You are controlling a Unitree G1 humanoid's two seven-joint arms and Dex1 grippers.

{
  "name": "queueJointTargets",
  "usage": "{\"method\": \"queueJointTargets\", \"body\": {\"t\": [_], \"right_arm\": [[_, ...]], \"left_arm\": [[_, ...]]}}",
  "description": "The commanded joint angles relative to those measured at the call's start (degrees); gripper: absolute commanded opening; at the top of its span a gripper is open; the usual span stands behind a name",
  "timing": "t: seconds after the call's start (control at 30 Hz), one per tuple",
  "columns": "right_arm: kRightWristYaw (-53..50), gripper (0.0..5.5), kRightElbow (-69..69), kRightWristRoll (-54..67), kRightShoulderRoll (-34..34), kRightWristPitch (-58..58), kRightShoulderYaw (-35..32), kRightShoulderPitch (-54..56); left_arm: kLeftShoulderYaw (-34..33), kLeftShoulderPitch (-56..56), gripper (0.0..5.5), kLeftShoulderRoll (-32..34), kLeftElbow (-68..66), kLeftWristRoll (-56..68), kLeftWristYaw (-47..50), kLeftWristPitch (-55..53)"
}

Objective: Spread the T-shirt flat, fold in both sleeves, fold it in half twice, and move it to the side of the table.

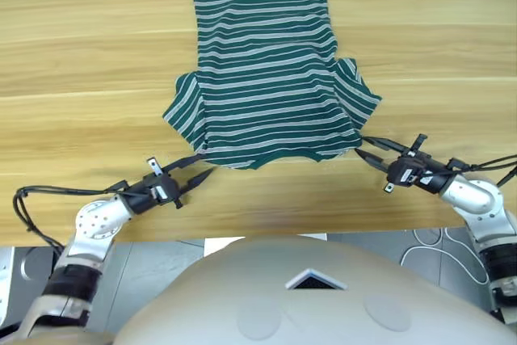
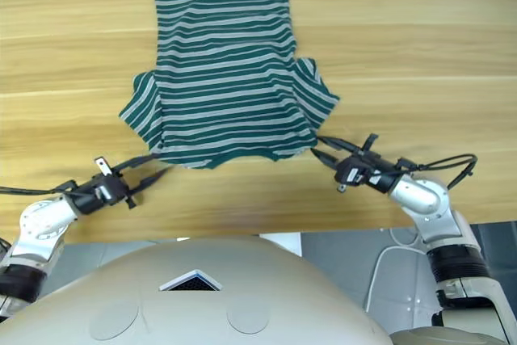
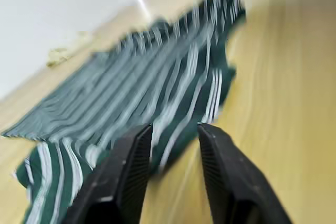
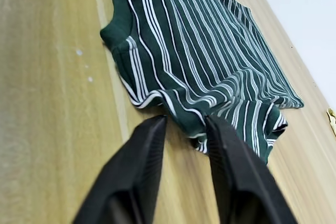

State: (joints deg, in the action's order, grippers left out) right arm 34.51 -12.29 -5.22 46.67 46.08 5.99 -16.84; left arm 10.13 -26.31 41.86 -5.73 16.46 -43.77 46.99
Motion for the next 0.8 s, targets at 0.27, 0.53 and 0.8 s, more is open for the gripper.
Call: {"method": "queueJointTargets", "body": {"t": [0.27,0.53,0.8], "right_arm": [[0.47,1.82,-4.3,9.99,0.47,-0.09,-7.38,8.1],[-8.93,1.82,-17.08,-12.85,-7.13,-0.26,1.53,20.82],[-16.83,1.82,-25.71,-20.96,-5.78,-0.85,4.26,22.59]], "left_arm": [[-9.0,11.62,2.03,-7.06,-1.64,-2.83,7.88,-6.11],[-0.78,17.47,2.03,-5.94,-11.42,-40.5,21.76,-8.35],[-0.22,11.6,2.03,0.33,-10.64,-46.62,24.08,-12.85]]}}
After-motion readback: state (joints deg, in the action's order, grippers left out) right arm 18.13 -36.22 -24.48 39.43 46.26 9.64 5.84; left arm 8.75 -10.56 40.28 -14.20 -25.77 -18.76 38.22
